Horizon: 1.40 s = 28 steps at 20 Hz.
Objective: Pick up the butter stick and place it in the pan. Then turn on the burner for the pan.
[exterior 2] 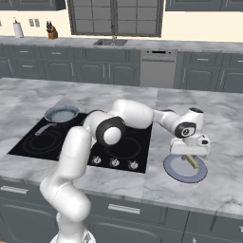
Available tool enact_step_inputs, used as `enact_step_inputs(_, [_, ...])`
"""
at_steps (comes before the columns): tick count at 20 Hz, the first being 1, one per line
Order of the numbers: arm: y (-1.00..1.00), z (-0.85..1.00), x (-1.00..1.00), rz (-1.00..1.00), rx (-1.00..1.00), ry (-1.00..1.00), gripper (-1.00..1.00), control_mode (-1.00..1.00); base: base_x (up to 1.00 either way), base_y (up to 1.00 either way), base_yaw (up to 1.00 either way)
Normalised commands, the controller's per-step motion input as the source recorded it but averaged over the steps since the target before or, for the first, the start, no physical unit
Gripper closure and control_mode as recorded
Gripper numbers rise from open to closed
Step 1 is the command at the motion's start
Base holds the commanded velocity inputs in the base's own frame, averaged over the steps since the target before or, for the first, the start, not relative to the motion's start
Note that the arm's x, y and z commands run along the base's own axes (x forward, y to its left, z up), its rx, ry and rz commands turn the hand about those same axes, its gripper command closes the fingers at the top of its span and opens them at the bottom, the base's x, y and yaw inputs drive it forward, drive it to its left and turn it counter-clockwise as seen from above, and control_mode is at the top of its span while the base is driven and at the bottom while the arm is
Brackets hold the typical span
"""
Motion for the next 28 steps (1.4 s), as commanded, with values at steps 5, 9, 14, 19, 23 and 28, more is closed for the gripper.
enact_step_inputs(5, [0.1,0.43,-0.09,-0.04,0.0,-0.03,1.0,-1.0,0.0,0.0,0.0])
enact_step_inputs(9, [0.28,0.46,-0.16,-0.07,0.0,-0.02,1.0,-1.0,0.0,0.0,0.0])
enact_step_inputs(14, [0.46,0.39,-0.27,-0.1,-0.03,-0.05,1.0,-1.0,0.0,0.0,0.0])
enact_step_inputs(19, [0.65,0.34,-0.28,-0.13,-0.05,-0.05,1.0,-1.0,0.0,0.0,0.0])
enact_step_inputs(23, [0.72,0.26,-0.36,-0.13,-0.05,-0.02,1.0,-1.0,0.0,0.0,0.0])
enact_step_inputs(28, [0.7,0.32,-0.25,-0.11,-0.03,-0.01,1.0,-1.0,0.0,0.0,0.0])
